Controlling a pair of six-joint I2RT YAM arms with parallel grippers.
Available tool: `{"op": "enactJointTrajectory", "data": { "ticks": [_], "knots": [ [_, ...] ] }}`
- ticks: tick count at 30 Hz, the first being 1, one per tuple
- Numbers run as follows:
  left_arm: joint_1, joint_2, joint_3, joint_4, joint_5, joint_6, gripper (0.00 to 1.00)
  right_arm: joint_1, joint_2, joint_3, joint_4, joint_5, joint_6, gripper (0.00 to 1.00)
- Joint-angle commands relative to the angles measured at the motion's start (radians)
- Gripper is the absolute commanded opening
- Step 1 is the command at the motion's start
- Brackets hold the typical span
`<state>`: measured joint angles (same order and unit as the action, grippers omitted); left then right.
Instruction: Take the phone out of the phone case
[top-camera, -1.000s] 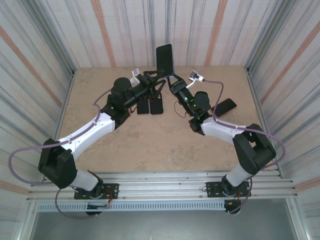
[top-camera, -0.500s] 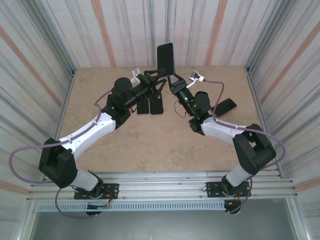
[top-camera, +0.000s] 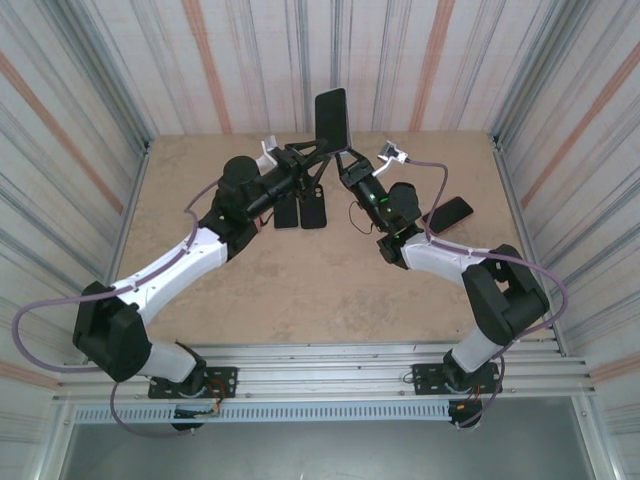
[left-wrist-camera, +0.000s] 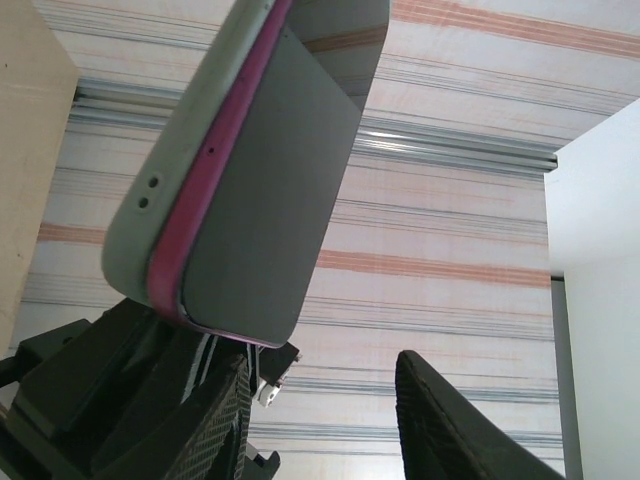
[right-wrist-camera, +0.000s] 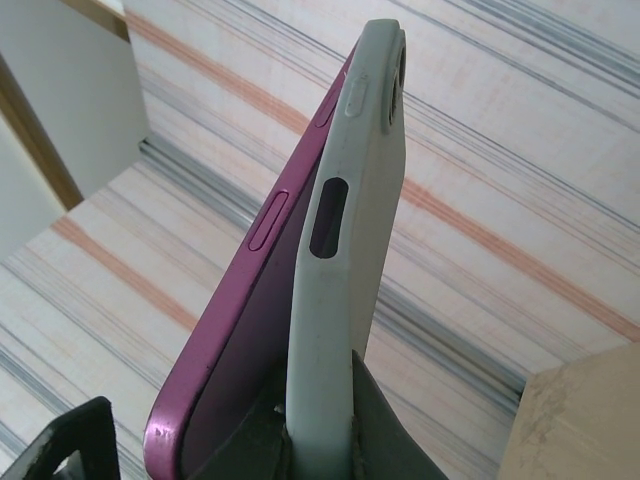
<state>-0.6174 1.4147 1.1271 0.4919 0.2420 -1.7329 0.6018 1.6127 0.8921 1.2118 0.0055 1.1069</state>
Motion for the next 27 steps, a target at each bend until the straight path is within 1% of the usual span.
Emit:
{"op": "enactJointTrajectory", "data": {
  "ticks": [1, 17, 27],
  "knots": [
    [-0.005, 0.008, 0.01, 0.049, 0.009, -0.006, 0.42, 0.0, -0.002, 0.052, 0.102, 0.001, -0.001, 0.01],
    [-0.001, 0.031, -0.017, 0.056, 0.014, -0.008, 0.4, -0.002, 0.012, 0.064, 0.11, -0.006, 0.008, 0.01],
    [0.011, 0.039, 0.008, 0.07, -0.016, -0.02, 0.36, 0.0, 0.029, 0.064, 0.125, -0.029, 0.017, 0.01]
  ]
}}
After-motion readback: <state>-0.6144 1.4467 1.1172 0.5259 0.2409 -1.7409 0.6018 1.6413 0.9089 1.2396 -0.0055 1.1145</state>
